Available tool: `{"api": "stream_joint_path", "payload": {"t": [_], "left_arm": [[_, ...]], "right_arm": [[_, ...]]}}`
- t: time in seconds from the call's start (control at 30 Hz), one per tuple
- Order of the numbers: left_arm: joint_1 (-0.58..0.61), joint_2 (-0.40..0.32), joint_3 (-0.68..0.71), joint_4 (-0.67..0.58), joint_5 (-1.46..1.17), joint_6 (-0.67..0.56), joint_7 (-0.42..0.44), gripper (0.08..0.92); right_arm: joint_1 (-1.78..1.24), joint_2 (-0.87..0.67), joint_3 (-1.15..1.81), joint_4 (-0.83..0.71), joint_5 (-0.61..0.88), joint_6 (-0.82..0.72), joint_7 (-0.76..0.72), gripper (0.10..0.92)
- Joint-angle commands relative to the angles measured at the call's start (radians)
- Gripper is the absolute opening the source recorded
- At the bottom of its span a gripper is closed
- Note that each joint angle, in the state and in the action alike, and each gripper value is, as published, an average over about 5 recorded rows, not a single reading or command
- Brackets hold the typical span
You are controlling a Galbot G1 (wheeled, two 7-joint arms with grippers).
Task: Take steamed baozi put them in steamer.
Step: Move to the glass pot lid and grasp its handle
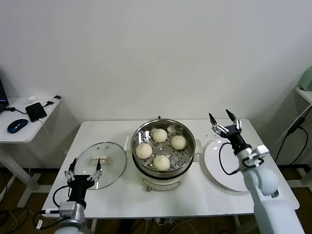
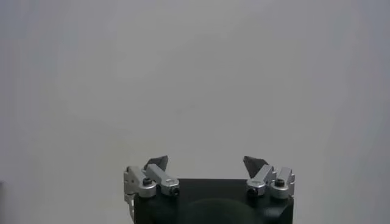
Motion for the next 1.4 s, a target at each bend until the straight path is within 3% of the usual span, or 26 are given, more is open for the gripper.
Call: {"api": "stream_joint_path", "payload": {"t": [0.03, 0.13, 0.27, 0.33, 0.4, 0.53, 0.77, 1.2, 1.4], "left_arm": [[-0.071, 0.033, -0.019, 0.137, 0.598, -0.158, -0.074, 0.823], [-0.099, 0.09, 0.012, 0.184, 0.786, -0.156, -0.143, 0.823], [-0.15, 0.185, 0.068, 0.287, 1.051, -0.128, -0.32, 0.823], [-0.172, 0.229, 0.103, 0.329, 1.126, -0.092, -0.366, 0.823], [-0.186, 0.271, 0.139, 0.344, 1.164, -0.061, -0.326, 0.823], [-0.216, 0.326, 0.16, 0.351, 1.195, -0.084, -0.141, 0.823], [-0.228, 0.325, 0.142, 0.369, 1.241, -0.086, -0.041, 0.823], [-0.276, 0.261, 0.158, 0.453, 1.251, 0.066, -0.095, 0.823], [-0.279, 0.254, 0.157, 0.481, 1.253, 0.078, -0.093, 0.823]], "right_arm": [[-0.259, 0.108, 0.103, 0.041, 0.058, 0.116, 0.133, 0.823], [-0.281, 0.089, 0.102, 0.052, 0.069, 0.113, 0.134, 0.823], [-0.285, 0.073, 0.1, 0.055, 0.068, 0.103, 0.133, 0.823], [-0.28, 0.065, 0.1, 0.055, 0.066, 0.094, 0.134, 0.823], [-0.274, 0.056, 0.1, 0.058, 0.064, 0.087, 0.134, 0.823], [-0.268, 0.044, 0.102, 0.067, 0.065, 0.076, 0.134, 0.823], [-0.251, 0.039, 0.123, 0.067, 0.067, 0.062, 0.144, 0.823], [-0.243, 0.051, 0.121, 0.054, 0.054, 0.057, 0.147, 0.823], [-0.248, 0.06, 0.122, 0.055, 0.046, 0.057, 0.151, 0.823]]}}
